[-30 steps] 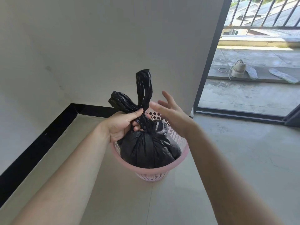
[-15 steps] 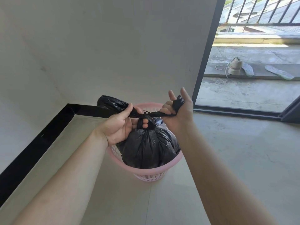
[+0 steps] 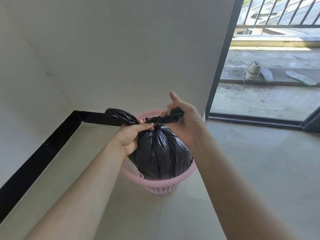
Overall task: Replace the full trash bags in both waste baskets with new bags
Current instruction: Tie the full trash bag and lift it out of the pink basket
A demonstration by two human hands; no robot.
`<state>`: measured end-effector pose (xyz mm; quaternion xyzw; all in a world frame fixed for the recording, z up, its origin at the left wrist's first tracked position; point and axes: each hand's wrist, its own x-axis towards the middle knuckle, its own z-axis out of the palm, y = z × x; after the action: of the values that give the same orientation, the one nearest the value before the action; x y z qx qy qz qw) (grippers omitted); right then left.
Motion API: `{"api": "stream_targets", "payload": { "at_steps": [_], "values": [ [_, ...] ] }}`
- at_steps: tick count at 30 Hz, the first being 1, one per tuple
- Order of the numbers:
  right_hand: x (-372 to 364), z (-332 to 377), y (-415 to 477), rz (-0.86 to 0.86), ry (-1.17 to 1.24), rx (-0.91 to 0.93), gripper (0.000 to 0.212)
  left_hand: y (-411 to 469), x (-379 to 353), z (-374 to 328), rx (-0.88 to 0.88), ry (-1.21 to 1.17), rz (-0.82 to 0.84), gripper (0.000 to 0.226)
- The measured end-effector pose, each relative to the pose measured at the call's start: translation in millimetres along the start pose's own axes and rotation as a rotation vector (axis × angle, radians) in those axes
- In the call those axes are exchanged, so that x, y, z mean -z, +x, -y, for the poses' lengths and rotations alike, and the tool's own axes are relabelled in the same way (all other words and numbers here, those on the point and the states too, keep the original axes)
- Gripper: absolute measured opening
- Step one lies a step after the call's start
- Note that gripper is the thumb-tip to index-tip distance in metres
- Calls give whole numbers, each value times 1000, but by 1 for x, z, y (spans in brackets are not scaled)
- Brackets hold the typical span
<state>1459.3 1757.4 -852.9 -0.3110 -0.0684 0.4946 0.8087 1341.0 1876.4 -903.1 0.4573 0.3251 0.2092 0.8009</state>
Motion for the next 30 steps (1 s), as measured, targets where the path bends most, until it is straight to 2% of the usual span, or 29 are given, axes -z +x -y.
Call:
{"api": "stream_targets", "payload": {
  "at_steps": [1,3,4,8,9,11,14,15,17,20,22,24,27,30],
  "values": [
    [2,-1,0,-11,-8,-32,46,0,0,-1,-9,-37,-2,12],
    [6,-6,-1,-11,-70,-123,43,1,0,-4,-3,-116,38,46],
    [9,-8,0,-12,-130,-165,40,0,0,-6,10,-142,65,50],
    [19,-7,1,-51,-370,-260,29,-5,-2,-7,-3,-117,40,20],
    [20,-5,2,-68,-454,-272,25,-6,-4,-6,-28,-93,22,32],
    [23,1,6,-140,-746,-206,20,-6,-2,-3,-70,8,36,47],
    [31,8,13,-291,-1268,160,25,-9,0,-9,-119,179,131,47],
    [32,10,13,-279,-1348,254,29,-8,1,-13,-124,221,157,46],
    [36,16,13,-165,-1371,299,32,-8,2,-19,-155,316,191,46],
    [38,14,8,90,-1366,201,34,-10,4,-27,-219,438,238,45],
    [42,6,9,184,-1413,153,31,-11,3,-32,-283,505,250,45],
    [45,-1,10,187,-1445,97,26,-10,5,-35,-408,635,182,44],
    [42,0,10,166,-1434,-12,11,-6,13,-27,-675,880,-95,32],
    [37,0,11,198,-1457,-82,14,-3,16,-9,-770,919,-262,36]
  ]
}}
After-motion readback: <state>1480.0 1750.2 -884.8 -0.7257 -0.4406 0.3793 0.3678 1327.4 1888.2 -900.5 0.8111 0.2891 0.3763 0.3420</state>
